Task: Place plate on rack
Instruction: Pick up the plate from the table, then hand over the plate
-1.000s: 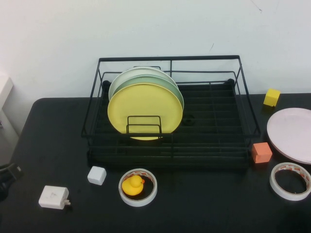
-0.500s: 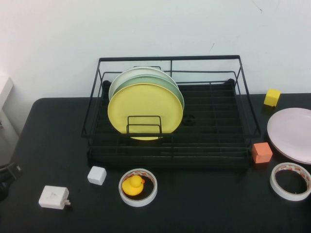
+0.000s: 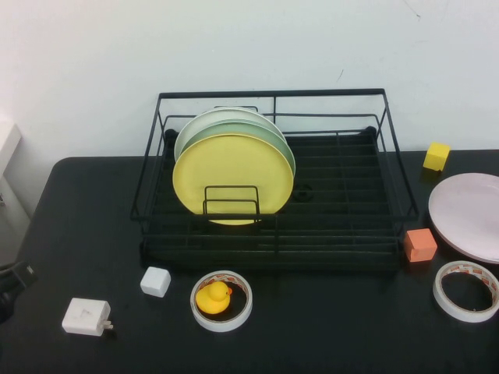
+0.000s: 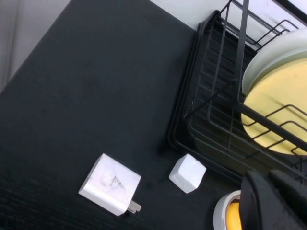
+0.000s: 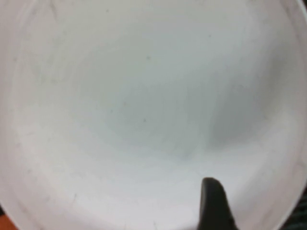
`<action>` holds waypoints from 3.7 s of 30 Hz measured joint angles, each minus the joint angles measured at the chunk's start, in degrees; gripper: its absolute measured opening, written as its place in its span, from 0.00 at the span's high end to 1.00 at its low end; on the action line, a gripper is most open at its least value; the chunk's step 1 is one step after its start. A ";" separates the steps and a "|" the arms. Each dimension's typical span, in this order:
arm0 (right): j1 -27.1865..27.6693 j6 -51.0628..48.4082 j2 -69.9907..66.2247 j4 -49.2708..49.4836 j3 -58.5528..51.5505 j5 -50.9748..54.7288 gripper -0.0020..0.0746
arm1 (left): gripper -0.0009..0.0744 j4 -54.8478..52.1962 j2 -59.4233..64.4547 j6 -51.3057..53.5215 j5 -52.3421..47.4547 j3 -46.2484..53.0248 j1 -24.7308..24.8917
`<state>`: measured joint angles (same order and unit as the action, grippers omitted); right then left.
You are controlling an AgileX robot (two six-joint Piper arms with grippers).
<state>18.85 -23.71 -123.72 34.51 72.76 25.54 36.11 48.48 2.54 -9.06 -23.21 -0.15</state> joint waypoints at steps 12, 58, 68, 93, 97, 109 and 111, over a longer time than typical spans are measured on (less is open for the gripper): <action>0.00 0.00 -3.34 5.28 1.17 -0.98 0.54 | 0.99 0.00 0.00 0.00 0.62 0.00 0.00; -3.87 -39.75 32.98 43.73 -0.82 27.23 0.96 | 0.99 56.92 0.16 37.03 -30.46 -7.39 -0.04; -23.75 -50.40 32.98 50.85 -18.54 22.88 0.96 | 0.80 59.81 0.16 44.20 -39.16 -8.35 -0.04; -44.42 -61.54 32.98 61.89 -21.74 8.11 0.96 | 0.55 38.24 0.16 43.60 -41.76 -8.44 -0.47; -44.42 -61.63 32.98 62.25 -21.74 8.11 0.96 | 0.57 38.00 0.16 43.17 -40.34 -8.44 -0.47; -44.42 -62.99 32.98 62.63 -21.74 4.68 0.96 | 0.23 37.92 0.16 41.16 -39.25 -8.44 -0.47; -44.42 -62.99 32.98 62.75 -21.74 4.45 0.96 | 0.22 37.92 0.16 41.16 -39.14 -8.44 -0.47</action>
<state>-25.57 -86.70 -90.74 97.25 51.02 30.00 74.04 48.64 43.70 -48.20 -31.65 -0.63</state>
